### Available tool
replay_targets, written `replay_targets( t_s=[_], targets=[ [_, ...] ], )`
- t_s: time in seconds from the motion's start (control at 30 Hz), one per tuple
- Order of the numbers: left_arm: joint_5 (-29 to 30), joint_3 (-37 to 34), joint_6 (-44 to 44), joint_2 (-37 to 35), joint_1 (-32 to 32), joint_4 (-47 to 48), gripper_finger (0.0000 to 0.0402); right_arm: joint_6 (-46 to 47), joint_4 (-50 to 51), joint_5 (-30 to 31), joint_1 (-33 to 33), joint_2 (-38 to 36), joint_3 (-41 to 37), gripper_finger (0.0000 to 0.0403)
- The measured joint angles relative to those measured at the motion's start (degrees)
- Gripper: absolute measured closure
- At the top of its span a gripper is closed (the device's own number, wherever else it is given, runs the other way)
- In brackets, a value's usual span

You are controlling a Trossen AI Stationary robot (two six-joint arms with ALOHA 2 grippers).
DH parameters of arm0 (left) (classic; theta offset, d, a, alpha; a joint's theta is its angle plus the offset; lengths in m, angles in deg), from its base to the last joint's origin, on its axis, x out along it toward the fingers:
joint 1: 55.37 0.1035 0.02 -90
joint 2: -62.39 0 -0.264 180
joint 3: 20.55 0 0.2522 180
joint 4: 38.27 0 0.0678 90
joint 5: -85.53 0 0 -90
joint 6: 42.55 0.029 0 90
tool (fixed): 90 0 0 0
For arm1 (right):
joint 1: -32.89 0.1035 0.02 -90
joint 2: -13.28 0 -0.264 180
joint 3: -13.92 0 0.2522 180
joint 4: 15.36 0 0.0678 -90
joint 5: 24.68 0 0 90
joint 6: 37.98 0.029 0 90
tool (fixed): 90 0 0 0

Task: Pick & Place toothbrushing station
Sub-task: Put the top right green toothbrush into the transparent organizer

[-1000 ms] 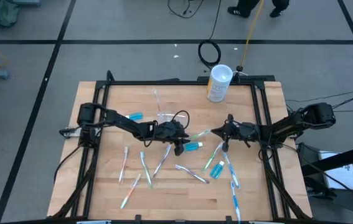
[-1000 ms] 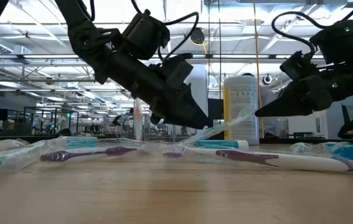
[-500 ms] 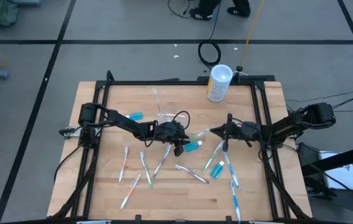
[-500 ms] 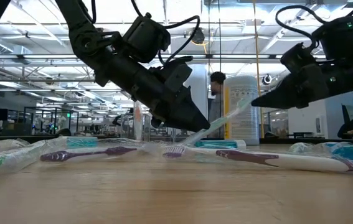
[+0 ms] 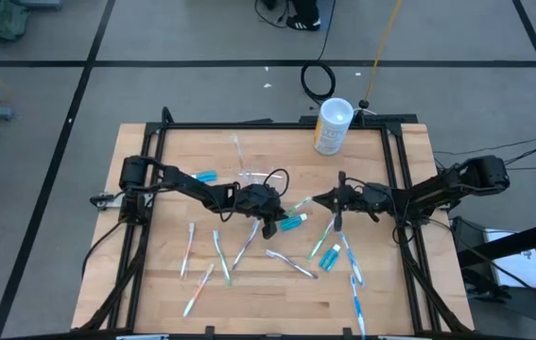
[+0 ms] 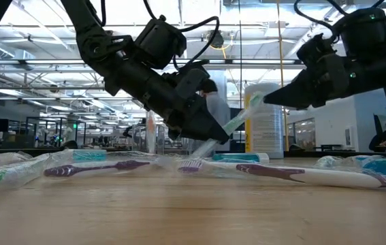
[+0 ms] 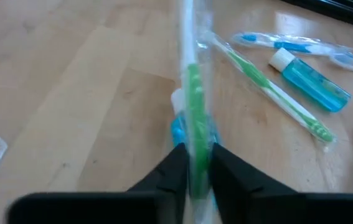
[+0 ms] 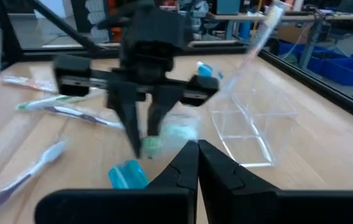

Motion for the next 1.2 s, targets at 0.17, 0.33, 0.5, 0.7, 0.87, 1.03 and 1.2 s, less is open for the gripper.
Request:
replay_targets(
  t_s=[0.17,0.33,0.5,0.7,0.87,1.03,1.2],
  targets=[
    [0.4,0.0,-0.2,0.0,0.5,-0.1,0.0375,-0.9,0.1,0.2,0.9,0.0,0.2,0.0403],
    [0.5,0.0,-0.7,-0.4,0.4,-0.7,0.0376,-1.1,0.2,0.2,0.9,0.0,0.2,0.0402],
    [0.5,0.0,0.0,-0.9,0.4,-2.4,0.0383,-3.0,0.2,0.4,0.9,0.0,0.2,0.0384],
    [0.0,0.0,0.8,-4.4,0.4,-1.7,0.0387,-3.0,-3.0,0.4,0.9,0.0,0.1,0.0348],
    [0.0,0.0,5.8,-9.8,0.7,-2.4,0.0386,-2.3,-11.1,0.4,0.9,0.0,0.1,0.0325],
    [0.0,0.0,11.5,-14.9,0.8,-2.4,0.0375,0.9,-17.6,0.5,0.4,0.1,1.7,0.0314],
    [0.0,0.0,12.7,-15.9,0.8,-2.5,0.0387,3.4,-13.2,0.2,0.4,1.8,9.2,0.0298]
  ],
)
